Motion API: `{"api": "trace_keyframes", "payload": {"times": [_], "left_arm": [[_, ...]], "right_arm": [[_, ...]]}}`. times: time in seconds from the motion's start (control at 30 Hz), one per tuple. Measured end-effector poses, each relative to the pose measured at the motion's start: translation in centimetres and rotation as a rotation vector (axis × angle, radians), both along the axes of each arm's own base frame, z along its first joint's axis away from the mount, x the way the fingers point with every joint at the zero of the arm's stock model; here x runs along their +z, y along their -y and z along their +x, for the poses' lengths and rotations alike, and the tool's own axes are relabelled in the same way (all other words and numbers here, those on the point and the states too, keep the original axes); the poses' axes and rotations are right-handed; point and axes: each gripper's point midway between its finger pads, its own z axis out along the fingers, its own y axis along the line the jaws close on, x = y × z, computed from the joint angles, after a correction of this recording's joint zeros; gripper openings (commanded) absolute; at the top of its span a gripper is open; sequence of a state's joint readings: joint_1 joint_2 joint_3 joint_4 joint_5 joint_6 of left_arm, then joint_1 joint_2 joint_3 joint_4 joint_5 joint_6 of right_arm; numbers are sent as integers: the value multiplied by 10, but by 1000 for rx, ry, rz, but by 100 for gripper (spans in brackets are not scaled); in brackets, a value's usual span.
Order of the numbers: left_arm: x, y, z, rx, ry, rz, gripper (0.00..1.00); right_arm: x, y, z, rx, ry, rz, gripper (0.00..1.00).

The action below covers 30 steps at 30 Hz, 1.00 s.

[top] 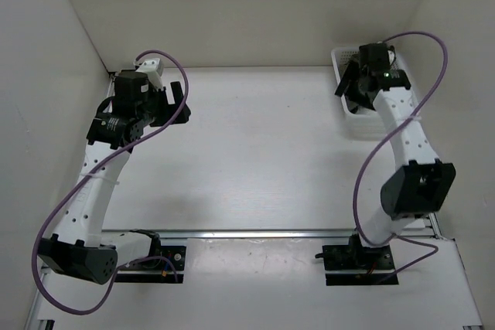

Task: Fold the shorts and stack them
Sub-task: Grab the shorts from the pile

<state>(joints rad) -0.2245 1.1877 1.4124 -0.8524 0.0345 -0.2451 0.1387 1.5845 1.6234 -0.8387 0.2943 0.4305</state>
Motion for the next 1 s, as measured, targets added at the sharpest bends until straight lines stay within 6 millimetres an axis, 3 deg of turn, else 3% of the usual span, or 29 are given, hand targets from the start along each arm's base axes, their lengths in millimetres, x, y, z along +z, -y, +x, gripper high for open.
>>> {"api": "trace_keyframes", "payload": {"times": [0.07,0.2,0.4,0.5,0.53,0.6,0.63,0.67,0.77,0.83,0.9,1.0], "left_arm": [[-4,1,1,-4,-13,0,100],[-26,5,10,-12,-90,12,100],[-67,4,23,19,-223,46,100],[-66,1,28,40,-226,60,100],[-64,0,30,44,-222,62,100],[-59,1,34,46,-211,60,100],[-58,1,35,45,-208,60,100],[-58,2,36,45,-209,59,100],[-64,3,37,45,-230,57,100],[-68,5,37,40,-245,53,100],[-70,6,38,39,-253,46,100],[-70,9,37,36,-257,30,100]], "right_arm": [[-2,18,28,-45,2,26,81],[-25,50,83,-116,-16,59,93],[-79,79,143,-164,-78,80,88],[-111,86,166,-173,-100,108,62],[-123,89,169,-185,-115,124,43],[-138,92,168,-203,-143,140,21],[-141,94,166,-220,-154,148,4],[-141,95,164,-230,-158,152,0],[-118,101,162,-263,-116,136,0],[-87,100,155,-260,-71,121,0],[-36,94,148,-239,19,110,0],[68,70,126,-161,224,120,0]]}}
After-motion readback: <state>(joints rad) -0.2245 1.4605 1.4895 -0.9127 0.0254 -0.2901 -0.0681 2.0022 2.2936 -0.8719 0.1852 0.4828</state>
